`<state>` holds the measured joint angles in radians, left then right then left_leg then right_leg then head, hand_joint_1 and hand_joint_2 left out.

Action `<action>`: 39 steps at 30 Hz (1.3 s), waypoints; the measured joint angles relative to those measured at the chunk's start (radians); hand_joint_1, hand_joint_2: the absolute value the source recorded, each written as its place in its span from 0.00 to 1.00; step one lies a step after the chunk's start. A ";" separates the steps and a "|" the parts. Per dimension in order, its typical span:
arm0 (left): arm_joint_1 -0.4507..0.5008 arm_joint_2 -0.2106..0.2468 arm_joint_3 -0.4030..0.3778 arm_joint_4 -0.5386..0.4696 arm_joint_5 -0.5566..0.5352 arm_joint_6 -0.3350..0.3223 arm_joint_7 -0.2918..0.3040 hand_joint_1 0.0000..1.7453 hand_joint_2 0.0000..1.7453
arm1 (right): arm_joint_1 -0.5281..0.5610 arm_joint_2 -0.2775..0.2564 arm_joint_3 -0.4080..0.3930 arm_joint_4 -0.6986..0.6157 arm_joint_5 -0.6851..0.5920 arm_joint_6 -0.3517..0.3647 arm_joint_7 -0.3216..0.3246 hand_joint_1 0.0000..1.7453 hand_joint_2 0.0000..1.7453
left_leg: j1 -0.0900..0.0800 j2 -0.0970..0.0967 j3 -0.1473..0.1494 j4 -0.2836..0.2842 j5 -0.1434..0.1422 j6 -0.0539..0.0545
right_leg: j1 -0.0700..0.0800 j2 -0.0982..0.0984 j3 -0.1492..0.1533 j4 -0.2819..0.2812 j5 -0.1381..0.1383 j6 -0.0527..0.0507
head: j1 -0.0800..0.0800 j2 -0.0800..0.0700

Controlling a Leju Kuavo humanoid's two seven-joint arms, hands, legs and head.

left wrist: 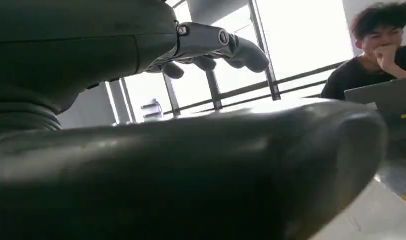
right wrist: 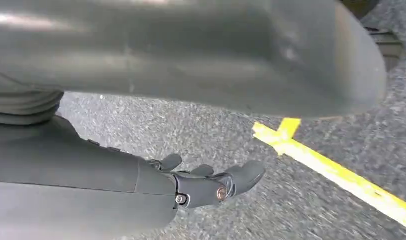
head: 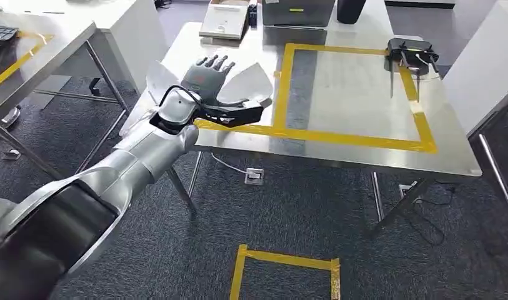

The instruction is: Take the parts from the cabinet and place them on the table.

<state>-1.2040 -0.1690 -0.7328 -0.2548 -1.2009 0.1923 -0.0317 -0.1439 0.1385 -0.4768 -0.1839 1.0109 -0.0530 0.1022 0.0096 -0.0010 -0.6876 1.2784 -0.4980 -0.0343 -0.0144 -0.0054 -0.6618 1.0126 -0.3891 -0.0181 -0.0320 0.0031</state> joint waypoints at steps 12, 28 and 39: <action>0.003 -0.002 0.000 0.000 0.013 0.000 0.003 0.00 0.00 | 0.004 -0.001 -0.002 0.000 0.003 -0.002 0.003 0.00 0.00 | -0.009 0.001 0.071 -0.248 0.061 0.072 | -0.004 0.006 -0.118 0.277 -0.174 0.064 | 0.009 0.000; 0.111 0.033 0.047 0.010 0.128 -0.021 0.010 0.00 0.00 | 0.007 -0.005 -0.008 -0.001 -0.006 -0.009 0.010 0.00 0.00 | -0.005 0.000 -0.086 0.022 -0.057 -0.005 | 0.008 0.000 0.051 -0.007 -0.030 -0.010 | 0.006 0.000; 0.374 0.063 0.208 0.018 0.357 -0.066 0.071 0.00 0.00 | 0.038 -0.013 -0.024 -0.002 -0.012 -0.011 0.006 0.00 0.00 | -0.008 0.004 0.132 -0.257 0.018 0.060 | -0.001 0.004 -0.033 0.017 0.009 0.045 | 0.005 0.000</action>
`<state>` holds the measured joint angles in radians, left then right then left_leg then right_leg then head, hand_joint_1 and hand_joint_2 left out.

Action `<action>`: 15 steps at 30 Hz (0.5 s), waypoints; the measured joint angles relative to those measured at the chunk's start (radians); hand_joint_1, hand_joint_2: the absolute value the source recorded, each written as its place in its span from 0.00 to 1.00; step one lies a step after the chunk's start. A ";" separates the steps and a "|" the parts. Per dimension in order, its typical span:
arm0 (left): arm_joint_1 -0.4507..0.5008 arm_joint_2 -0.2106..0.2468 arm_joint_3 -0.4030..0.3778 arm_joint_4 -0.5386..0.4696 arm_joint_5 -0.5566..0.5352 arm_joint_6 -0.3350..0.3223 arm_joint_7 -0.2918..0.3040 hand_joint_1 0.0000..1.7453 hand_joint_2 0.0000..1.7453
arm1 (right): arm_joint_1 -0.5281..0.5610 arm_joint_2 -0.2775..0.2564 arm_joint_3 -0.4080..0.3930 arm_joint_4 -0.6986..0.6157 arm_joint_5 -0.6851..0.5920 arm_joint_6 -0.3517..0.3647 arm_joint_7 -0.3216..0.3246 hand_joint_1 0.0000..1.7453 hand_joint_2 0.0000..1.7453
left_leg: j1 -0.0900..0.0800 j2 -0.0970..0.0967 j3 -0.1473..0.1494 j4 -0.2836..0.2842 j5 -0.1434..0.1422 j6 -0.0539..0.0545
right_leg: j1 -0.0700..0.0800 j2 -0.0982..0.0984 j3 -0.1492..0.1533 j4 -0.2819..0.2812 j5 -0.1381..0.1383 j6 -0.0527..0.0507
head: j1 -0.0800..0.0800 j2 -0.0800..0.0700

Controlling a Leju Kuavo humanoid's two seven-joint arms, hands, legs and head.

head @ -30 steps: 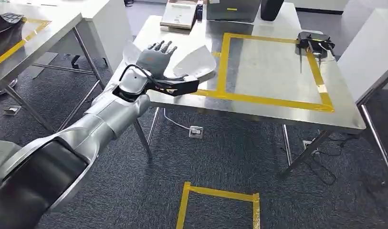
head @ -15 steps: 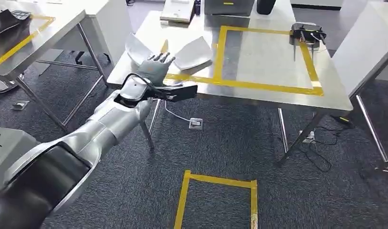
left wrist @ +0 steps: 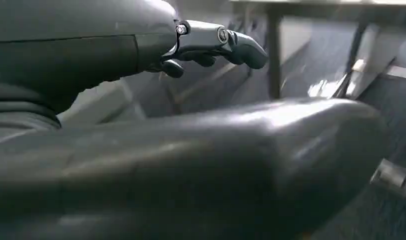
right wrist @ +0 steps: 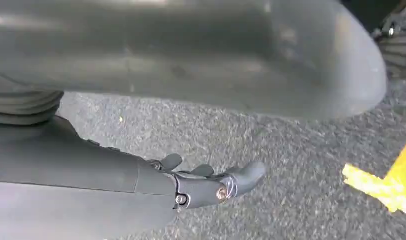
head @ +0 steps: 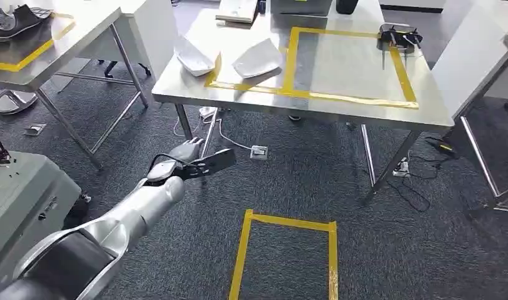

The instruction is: Take the parts from the cabinet and place them on the table.

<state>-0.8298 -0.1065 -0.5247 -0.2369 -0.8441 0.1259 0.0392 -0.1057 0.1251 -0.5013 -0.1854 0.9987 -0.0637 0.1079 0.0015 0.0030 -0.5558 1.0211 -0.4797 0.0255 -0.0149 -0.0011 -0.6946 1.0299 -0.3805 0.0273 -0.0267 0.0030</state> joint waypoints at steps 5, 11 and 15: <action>0.267 0.029 0.167 0.021 0.206 -0.046 0.120 0.00 0.00 | 0.002 -0.005 0.000 0.000 0.008 0.006 0.009 0.00 0.00 | 0.000 0.019 -0.070 0.002 0.060 0.003 | -0.002 0.000 -0.049 0.300 -0.190 0.017 | 0.005 0.000; 0.561 0.048 0.401 0.041 0.448 -0.087 0.258 0.00 0.00 | -0.006 -0.016 0.000 -0.004 0.025 0.016 0.031 0.00 0.00 | 0.000 0.025 -0.117 0.020 0.100 -0.025 | 0.007 0.014 0.197 0.004 -0.170 -0.019 | -0.001 0.000; 0.688 0.050 0.535 0.051 0.549 -0.100 0.161 0.00 0.00 | 0.000 -0.016 0.000 -0.004 0.024 0.018 0.037 0.00 0.00 | 0.009 0.009 -0.128 0.014 0.104 -0.050 | 0.005 0.001 0.178 -0.018 -0.130 -0.052 | 0.003 0.000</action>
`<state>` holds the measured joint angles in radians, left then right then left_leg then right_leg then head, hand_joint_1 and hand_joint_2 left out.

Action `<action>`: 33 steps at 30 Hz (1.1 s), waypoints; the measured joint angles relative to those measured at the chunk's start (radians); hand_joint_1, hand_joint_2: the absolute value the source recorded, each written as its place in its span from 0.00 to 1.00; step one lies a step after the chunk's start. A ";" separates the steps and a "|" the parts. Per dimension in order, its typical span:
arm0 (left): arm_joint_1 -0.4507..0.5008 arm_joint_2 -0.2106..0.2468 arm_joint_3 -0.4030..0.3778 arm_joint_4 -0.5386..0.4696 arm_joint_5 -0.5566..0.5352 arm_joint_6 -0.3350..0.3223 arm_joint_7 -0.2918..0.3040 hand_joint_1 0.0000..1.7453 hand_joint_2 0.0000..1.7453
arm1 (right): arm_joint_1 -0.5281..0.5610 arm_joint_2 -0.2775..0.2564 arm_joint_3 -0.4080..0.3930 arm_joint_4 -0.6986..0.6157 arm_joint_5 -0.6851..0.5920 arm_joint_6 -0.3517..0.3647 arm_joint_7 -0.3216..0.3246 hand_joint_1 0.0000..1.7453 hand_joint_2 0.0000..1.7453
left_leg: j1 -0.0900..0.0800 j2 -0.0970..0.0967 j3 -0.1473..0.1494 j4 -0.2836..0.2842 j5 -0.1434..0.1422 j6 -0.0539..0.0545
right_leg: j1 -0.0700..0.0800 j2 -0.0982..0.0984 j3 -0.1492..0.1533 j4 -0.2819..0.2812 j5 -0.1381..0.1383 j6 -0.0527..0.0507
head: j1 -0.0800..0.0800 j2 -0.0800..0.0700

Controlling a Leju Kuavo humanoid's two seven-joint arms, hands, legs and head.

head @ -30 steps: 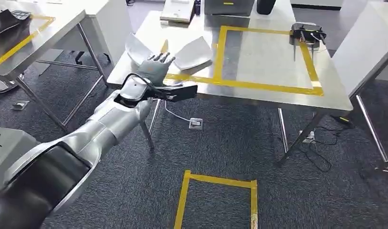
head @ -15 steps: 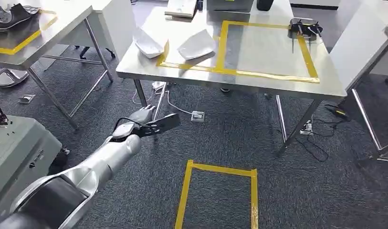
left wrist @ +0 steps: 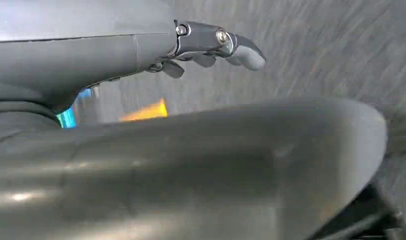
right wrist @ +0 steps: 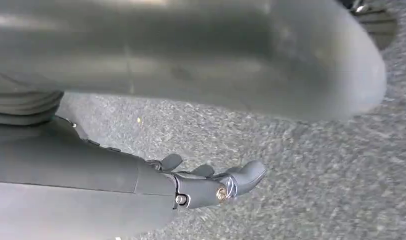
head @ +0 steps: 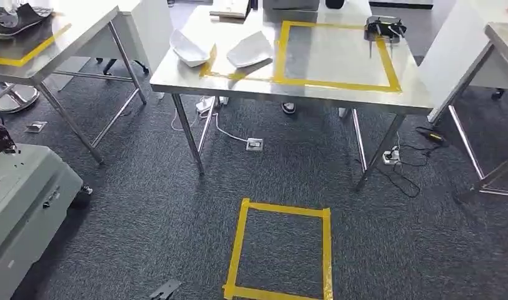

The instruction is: Take the parts from the cabinet and place them on the table.

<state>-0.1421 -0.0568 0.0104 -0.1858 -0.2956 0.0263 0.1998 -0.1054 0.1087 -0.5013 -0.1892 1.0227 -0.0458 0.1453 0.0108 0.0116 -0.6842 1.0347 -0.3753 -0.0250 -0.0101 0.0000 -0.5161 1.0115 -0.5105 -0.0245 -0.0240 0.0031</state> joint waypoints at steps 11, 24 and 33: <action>-0.004 -0.028 0.095 -0.003 -0.036 0.001 -0.061 0.00 0.00 | -0.001 0.002 0.000 0.000 -0.001 -0.015 -0.008 0.00 0.00 | -0.001 -0.016 0.238 -0.012 -0.206 0.001 | 0.003 -0.014 -0.155 0.016 0.137 0.024 | -0.006 0.000; 0.015 -0.036 0.062 0.002 -0.147 0.122 -0.098 0.00 0.00 | 0.017 0.005 -0.023 0.001 -0.017 -0.043 -0.006 0.00 0.00 | -0.012 -0.002 0.062 -0.002 -0.067 0.049 | 0.005 -0.002 -0.043 0.128 0.020 0.036 | 0.002 0.000; 0.013 -0.045 0.052 0.001 -0.163 0.094 -0.088 0.00 0.00 | 0.007 0.003 -0.028 0.000 -0.017 -0.035 -0.027 0.00 0.00 | -0.012 0.000 0.052 -0.027 -0.032 0.032 | 0.020 -0.007 0.019 -0.022 -0.008 0.010 | 0.002 0.000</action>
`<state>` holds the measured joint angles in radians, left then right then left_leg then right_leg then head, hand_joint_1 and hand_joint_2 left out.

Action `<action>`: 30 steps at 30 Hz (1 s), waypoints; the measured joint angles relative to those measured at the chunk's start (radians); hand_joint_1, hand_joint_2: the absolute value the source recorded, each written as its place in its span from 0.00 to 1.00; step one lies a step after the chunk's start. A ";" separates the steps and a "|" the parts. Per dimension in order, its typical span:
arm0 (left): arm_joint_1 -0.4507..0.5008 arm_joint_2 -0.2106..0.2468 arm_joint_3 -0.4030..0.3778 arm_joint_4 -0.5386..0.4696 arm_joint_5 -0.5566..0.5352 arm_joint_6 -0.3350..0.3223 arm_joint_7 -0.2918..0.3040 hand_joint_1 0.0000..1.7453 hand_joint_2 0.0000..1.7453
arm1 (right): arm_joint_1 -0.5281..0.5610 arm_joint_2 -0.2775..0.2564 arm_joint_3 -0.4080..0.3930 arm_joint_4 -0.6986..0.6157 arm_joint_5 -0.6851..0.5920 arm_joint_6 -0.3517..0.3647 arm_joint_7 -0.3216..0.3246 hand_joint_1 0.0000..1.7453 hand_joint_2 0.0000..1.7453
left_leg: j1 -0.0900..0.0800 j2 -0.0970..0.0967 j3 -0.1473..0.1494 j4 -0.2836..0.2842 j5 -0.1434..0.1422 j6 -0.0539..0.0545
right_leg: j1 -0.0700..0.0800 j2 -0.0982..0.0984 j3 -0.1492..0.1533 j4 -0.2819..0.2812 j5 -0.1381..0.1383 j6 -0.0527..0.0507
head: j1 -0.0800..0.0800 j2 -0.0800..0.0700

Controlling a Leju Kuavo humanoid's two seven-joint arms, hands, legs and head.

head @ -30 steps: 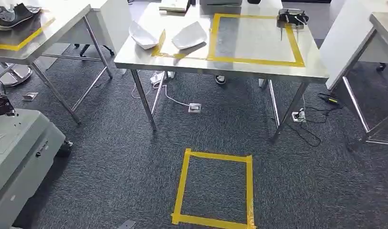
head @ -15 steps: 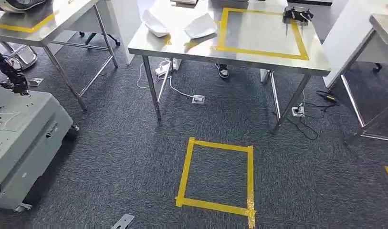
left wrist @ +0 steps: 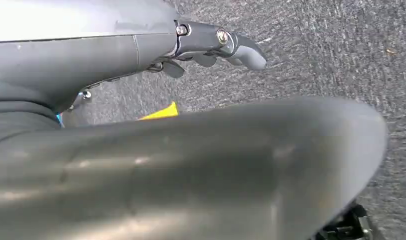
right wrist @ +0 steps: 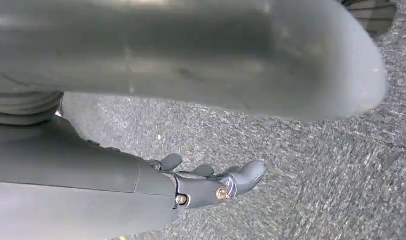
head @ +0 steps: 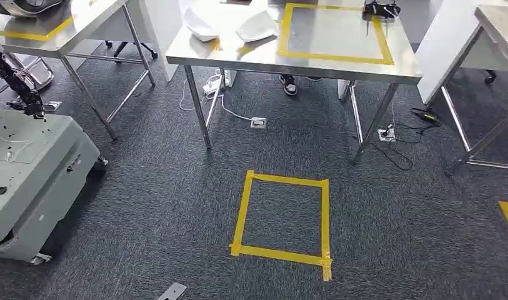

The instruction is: Take the parts from the cabinet and place them on the table.

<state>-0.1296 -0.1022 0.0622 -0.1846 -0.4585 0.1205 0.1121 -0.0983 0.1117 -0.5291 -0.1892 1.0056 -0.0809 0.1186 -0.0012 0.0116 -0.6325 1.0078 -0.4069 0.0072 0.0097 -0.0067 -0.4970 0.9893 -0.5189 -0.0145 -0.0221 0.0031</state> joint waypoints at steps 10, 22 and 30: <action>-0.002 0.000 -0.007 0.000 -0.010 0.019 0.016 0.00 0.00 | -0.005 0.004 0.000 0.000 0.013 -0.012 0.017 0.00 0.00 | 0.001 -0.002 -0.008 -0.006 0.032 -0.010 | 0.001 -0.001 -0.022 0.010 0.009 -0.005 | 0.000 0.000; 0.000 0.000 -0.007 0.001 -0.015 0.042 0.005 0.00 0.00 | -0.008 0.010 -0.048 0.000 -0.048 -0.013 0.021 0.00 0.00 | -0.005 -0.004 -0.016 0.005 0.023 0.001 | -0.005 -0.002 -0.024 0.010 0.008 0.007 | 0.000 0.000; -0.004 -0.009 -0.007 0.001 -0.030 0.052 0.000 0.00 0.00 | -0.007 0.007 -0.065 0.000 -0.045 -0.018 0.021 0.00 0.00 | 0.007 0.019 -0.013 -0.020 0.035 0.023 | -0.017 0.006 -0.119 0.234 -0.139 0.041 | 0.006 0.000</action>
<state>-0.1341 -0.1110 0.0553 -0.1839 -0.4887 0.1724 0.1122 -0.1053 0.1190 -0.5940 -0.1888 0.9606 -0.0984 0.1392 0.0059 0.0305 -0.6454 0.9877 -0.3716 0.0299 -0.0071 -0.0003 -0.6159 1.2233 -0.6578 0.0265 -0.0160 0.0030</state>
